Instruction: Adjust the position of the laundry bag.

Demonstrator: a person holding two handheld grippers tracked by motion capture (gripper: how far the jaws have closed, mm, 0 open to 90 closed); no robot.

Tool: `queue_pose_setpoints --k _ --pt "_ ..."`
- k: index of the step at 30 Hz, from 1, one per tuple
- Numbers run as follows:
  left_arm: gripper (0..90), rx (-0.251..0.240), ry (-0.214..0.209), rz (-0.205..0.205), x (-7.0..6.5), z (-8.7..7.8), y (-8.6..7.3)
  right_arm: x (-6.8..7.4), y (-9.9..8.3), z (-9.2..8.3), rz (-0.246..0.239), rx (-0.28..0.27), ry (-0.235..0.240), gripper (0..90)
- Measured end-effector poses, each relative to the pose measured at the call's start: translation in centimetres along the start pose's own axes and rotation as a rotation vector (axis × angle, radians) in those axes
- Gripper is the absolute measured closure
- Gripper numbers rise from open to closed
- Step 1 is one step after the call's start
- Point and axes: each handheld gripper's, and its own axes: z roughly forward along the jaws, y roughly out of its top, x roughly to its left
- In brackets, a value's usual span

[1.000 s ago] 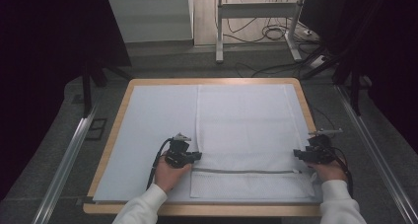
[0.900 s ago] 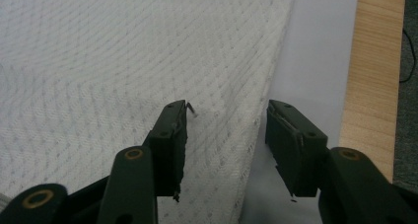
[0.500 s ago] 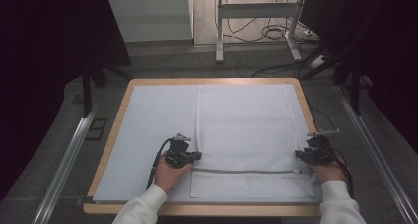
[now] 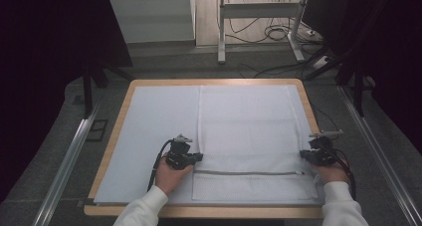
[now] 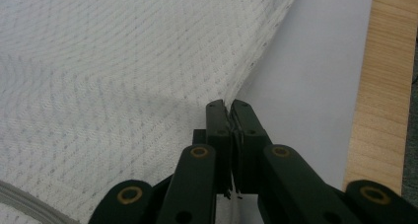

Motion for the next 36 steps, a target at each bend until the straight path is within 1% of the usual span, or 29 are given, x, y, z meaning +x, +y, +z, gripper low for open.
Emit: queue_pose_setpoints --k 6,10,18,24,26,34,36 --pt "89.5 -0.002 0.001 -0.001 0.08 -0.07 0.02 -0.02 0.01 -0.08 0.005 -0.009 0.002 87.2" --pt "89.5 -0.004 0.000 -0.006 0.14 -0.13 0.03 0.03 0.02 -0.09 0.000 -0.014 0.003 87.2" --pt "89.6 0.001 0.003 -0.002 0.30 -0.26 0.06 0.21 0.11 -0.05 -0.007 -0.019 0.003 87.3" --pt "89.7 0.000 0.001 -0.008 0.35 -0.26 0.07 0.22 0.11 -0.06 -0.008 -0.020 0.004 87.3" --pt "89.7 0.005 -0.001 -0.016 0.40 -0.32 0.10 0.27 0.12 -0.05 -0.009 -0.022 0.004 87.3" --pt "89.8 0.008 0.000 -0.014 0.43 -0.36 0.12 0.32 0.13 -0.05 -0.016 -0.025 0.001 87.3" --pt "89.8 0.011 -0.001 -0.019 0.44 -0.40 0.15 0.36 0.13 -0.05 -0.015 -0.025 0.002 87.3"
